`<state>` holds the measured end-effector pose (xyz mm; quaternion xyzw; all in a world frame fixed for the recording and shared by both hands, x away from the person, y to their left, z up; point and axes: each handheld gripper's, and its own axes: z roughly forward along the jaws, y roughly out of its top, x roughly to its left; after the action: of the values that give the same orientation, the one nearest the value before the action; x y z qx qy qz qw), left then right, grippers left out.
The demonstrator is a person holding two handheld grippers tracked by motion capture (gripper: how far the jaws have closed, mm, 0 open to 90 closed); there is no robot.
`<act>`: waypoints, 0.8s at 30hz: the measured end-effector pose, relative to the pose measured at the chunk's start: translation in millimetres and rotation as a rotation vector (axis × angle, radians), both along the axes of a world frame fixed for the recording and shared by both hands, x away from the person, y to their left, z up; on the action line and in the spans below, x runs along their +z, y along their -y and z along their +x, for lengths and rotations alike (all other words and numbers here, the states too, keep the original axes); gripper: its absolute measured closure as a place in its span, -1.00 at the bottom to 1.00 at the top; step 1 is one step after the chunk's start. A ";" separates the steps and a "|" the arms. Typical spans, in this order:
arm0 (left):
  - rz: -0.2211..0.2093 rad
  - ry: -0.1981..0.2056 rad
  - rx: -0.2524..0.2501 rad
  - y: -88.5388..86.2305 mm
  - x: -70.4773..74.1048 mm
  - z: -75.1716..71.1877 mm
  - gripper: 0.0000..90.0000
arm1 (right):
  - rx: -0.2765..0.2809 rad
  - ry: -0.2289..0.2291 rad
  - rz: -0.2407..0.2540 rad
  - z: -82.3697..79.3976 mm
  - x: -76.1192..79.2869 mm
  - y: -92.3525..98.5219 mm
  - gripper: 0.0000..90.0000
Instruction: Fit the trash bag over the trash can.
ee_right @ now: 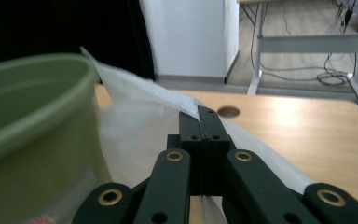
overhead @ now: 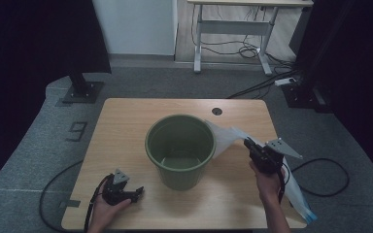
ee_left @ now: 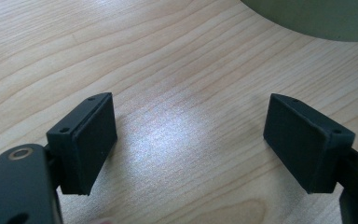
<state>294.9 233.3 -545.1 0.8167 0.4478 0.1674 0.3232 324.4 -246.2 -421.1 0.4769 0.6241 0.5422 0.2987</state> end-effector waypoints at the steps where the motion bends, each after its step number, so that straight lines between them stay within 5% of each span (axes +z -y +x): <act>1: 0.001 -0.001 0.000 0.0 0.1 -0.1 -0.62 | 0.000 0.009 0.008 -1.3 3.9 0.7 0.97; 8: 0.002 0.000 0.006 0.3 0.1 -0.5 -0.62 | 0.013 0.084 0.073 -9.6 38.7 8.4 0.97; 24: 0.003 -0.001 0.009 0.7 0.2 -0.6 -0.62 | 0.013 0.232 0.064 -23.7 105.9 1.3 0.97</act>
<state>294.3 232.7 -544.9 0.8152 0.4514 0.1690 0.3211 300.7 -247.5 -315.2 0.4161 0.5708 0.6154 0.3498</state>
